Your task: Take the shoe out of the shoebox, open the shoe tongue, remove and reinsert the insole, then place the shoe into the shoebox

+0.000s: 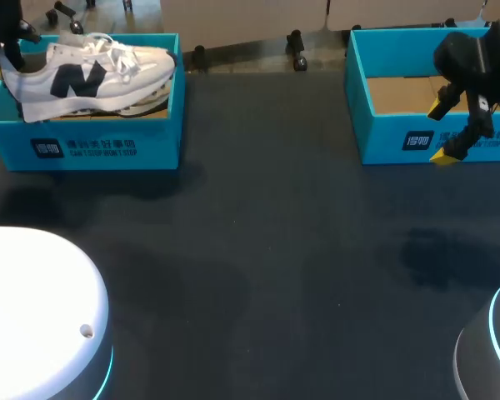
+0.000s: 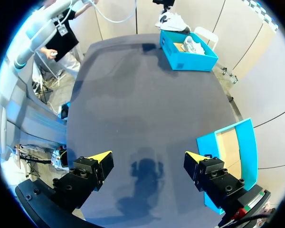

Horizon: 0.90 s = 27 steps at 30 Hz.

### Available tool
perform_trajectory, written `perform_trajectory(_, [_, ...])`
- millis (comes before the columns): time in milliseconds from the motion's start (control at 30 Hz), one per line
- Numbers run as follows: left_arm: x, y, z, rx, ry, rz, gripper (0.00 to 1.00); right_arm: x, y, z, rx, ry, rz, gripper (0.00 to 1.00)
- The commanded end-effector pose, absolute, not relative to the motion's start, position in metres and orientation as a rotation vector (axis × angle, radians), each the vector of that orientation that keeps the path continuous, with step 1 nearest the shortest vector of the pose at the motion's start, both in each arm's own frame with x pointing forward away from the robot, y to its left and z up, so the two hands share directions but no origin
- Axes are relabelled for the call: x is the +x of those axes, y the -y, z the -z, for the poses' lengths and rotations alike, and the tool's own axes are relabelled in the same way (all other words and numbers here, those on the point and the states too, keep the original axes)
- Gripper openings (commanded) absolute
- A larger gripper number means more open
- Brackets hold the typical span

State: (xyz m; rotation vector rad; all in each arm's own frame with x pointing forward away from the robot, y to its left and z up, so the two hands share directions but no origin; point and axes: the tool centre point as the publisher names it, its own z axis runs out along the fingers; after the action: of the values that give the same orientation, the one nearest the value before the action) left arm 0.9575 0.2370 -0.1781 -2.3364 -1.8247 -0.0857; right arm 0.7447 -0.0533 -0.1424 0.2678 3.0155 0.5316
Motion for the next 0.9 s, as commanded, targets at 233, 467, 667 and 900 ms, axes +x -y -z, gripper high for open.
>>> perform_trajectory(233, [0.928, -0.214, 0.18, -2.344, 1.788, 0.133, 0.0, 0.746, 0.052, 0.143, 0.268, -3.018, -0.528, 1.0])
perform_trajectory(467, [0.898, -0.187, 0.179, -2.377, 1.754, 0.131, 0.0, 0.746, 0.052, 0.143, 0.268, -3.018, -0.528, 1.0])
perform_trajectory(667, [0.867, -0.162, 0.181, -2.381, 1.747, 0.129, 0.0, 0.746, 0.052, 0.143, 0.268, -3.018, -0.528, 1.0])
perform_trajectory(900, [0.832, -0.136, 0.192, -2.363, 1.743, 0.114, 0.0, 0.746, 0.052, 0.143, 0.268, -3.018, -0.528, 1.0])
